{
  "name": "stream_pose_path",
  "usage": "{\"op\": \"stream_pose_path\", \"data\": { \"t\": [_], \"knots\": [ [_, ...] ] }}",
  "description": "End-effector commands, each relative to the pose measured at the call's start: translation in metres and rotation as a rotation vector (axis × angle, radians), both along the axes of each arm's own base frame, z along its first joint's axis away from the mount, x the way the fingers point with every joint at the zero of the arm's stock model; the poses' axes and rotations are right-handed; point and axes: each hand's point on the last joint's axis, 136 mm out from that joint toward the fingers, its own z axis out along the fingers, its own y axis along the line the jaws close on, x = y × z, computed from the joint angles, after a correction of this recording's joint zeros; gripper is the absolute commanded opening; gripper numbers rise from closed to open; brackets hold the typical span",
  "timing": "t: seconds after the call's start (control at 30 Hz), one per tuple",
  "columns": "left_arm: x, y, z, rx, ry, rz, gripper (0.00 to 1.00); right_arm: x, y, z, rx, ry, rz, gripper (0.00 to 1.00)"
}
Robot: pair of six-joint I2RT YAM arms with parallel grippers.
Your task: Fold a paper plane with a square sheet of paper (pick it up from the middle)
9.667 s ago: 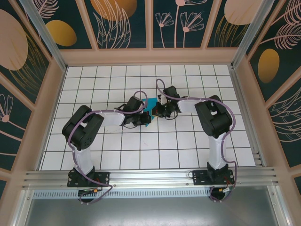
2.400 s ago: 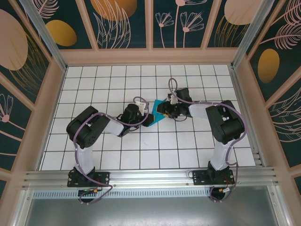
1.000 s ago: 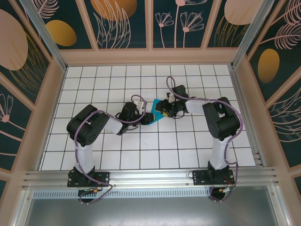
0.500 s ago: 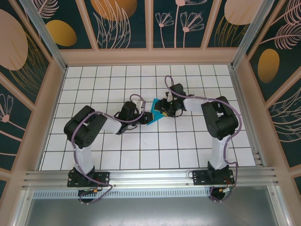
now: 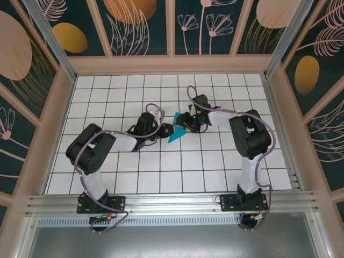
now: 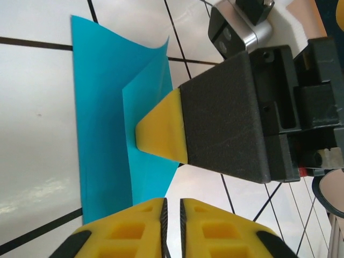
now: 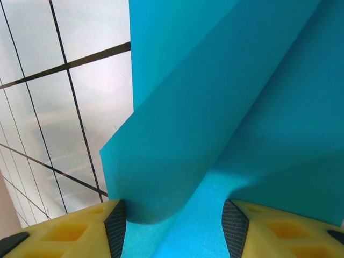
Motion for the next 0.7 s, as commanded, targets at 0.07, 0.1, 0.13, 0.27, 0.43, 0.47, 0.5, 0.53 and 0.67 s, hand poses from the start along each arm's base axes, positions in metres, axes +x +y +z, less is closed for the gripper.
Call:
{"op": "stream_pose_path", "data": {
  "t": [0.07,0.1,0.13,0.27,0.43,0.47,0.5,0.53,0.67],
  "knots": [
    [0.001,-0.01,-0.006,-0.017,0.056,-0.05,0.1,-0.021,-0.031,-0.063,-0.179,0.137,-0.058,0.56],
    [0.002,-0.011,-0.008,-0.013,0.061,-0.05,0.1,-0.02,-0.031,-0.062,-0.177,0.138,-0.058,0.56],
    [0.002,-0.011,-0.01,-0.009,0.065,-0.049,0.09,-0.021,-0.031,-0.062,-0.178,0.141,-0.057,0.56],
    [0.006,-0.011,-0.017,0.019,0.076,-0.045,0.09,-0.021,-0.029,-0.061,-0.172,0.145,-0.054,0.56],
    [0.011,-0.007,-0.025,0.06,0.083,-0.018,0.08,-0.021,-0.028,-0.061,-0.167,0.147,-0.049,0.56],
    [0.011,-0.006,-0.026,0.065,0.084,-0.013,0.07,-0.021,-0.028,-0.061,-0.167,0.147,-0.047,0.56],
    [0.012,-0.005,-0.027,0.069,0.083,-0.007,0.07,-0.021,-0.028,-0.06,-0.163,0.145,-0.044,0.56],
    [0.013,-0.004,-0.028,0.078,0.083,-0.002,0.06,-0.021,-0.027,-0.06,-0.161,0.145,-0.041,0.56],
    [0.015,-0.001,-0.031,0.094,0.083,0.018,0.06,-0.021,-0.026,-0.057,-0.155,0.136,-0.034,0.56]
  ]
}}
